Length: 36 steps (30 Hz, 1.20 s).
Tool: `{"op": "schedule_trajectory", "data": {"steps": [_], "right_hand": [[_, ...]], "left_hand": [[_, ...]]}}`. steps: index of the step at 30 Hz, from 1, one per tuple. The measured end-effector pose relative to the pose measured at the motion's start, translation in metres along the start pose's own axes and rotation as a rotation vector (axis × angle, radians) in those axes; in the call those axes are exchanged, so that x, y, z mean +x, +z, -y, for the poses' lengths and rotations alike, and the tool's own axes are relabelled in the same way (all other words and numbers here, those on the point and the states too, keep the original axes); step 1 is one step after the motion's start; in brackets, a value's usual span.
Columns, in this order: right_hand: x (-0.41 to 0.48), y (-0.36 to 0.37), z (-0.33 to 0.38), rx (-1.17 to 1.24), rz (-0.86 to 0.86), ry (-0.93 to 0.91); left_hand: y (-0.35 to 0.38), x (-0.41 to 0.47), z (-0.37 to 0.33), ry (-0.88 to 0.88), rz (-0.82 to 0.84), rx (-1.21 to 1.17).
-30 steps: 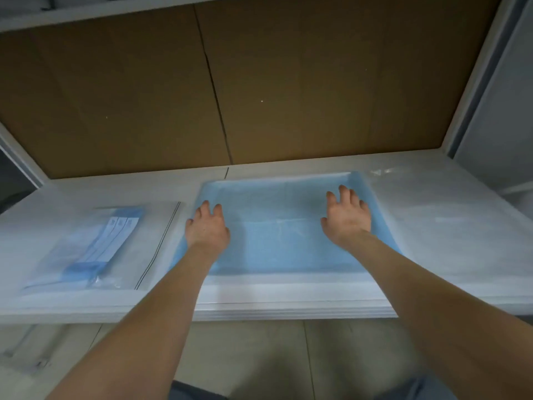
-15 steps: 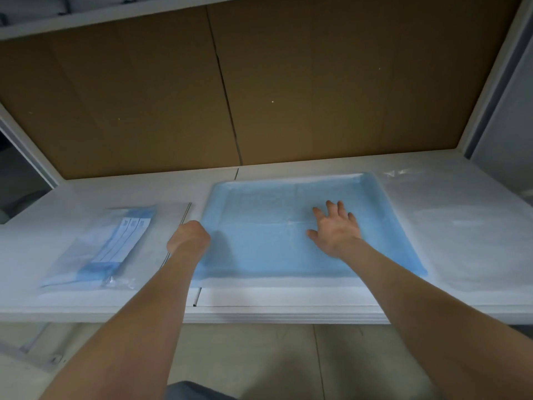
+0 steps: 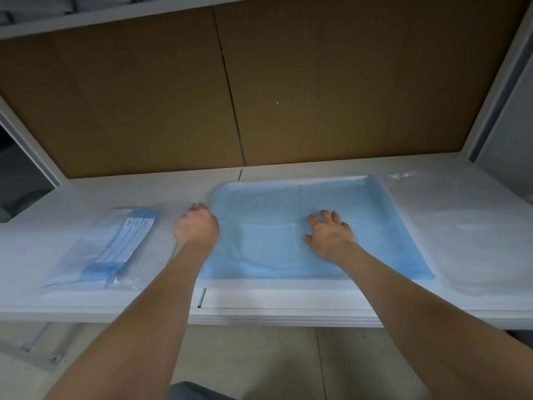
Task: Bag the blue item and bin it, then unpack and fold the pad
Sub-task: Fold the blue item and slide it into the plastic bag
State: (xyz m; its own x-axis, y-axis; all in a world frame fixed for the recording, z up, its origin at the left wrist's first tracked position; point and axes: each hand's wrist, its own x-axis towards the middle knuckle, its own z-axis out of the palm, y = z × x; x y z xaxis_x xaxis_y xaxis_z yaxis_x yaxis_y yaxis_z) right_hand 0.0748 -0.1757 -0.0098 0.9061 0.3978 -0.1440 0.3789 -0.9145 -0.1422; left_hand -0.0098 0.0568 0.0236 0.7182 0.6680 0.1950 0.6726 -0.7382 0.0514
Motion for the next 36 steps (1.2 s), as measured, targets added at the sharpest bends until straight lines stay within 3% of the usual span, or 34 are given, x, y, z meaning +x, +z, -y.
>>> {"op": "schedule_trajectory", "data": {"steps": [4,7,12,19,27,29,33,36], "right_hand": [[-0.001,-0.014,0.002,0.137,-0.061,-0.014],[0.001,-0.028,0.001,0.43,-0.091,0.035],[0.004,-0.044,-0.006,1.129,-0.04,0.158],[-0.006,-0.064,-0.039,1.569,0.062,0.191],[-0.006,-0.071,-0.097,1.514,-0.18,0.353],[-0.005,-0.07,-0.109,1.351,-0.239,0.39],[-0.008,-0.063,-0.131,1.058,-0.314,0.488],[-0.011,-0.053,-0.138,0.791,-0.277,0.502]], "left_hand": [[-0.018,0.002,-0.035,0.098,-0.017,-0.208],[-0.029,-0.001,-0.065,0.144,0.049,-0.368],[-0.039,-0.015,-0.116,0.233,0.179,-0.628],[-0.05,-0.051,-0.193,0.392,0.449,-0.85],[-0.048,-0.087,-0.248,0.44,0.741,-0.971],[-0.038,-0.083,-0.249,0.409,0.696,-0.948],[-0.018,-0.057,-0.229,0.35,0.355,-0.664],[-0.004,-0.042,-0.202,0.264,0.329,-0.394]]}}
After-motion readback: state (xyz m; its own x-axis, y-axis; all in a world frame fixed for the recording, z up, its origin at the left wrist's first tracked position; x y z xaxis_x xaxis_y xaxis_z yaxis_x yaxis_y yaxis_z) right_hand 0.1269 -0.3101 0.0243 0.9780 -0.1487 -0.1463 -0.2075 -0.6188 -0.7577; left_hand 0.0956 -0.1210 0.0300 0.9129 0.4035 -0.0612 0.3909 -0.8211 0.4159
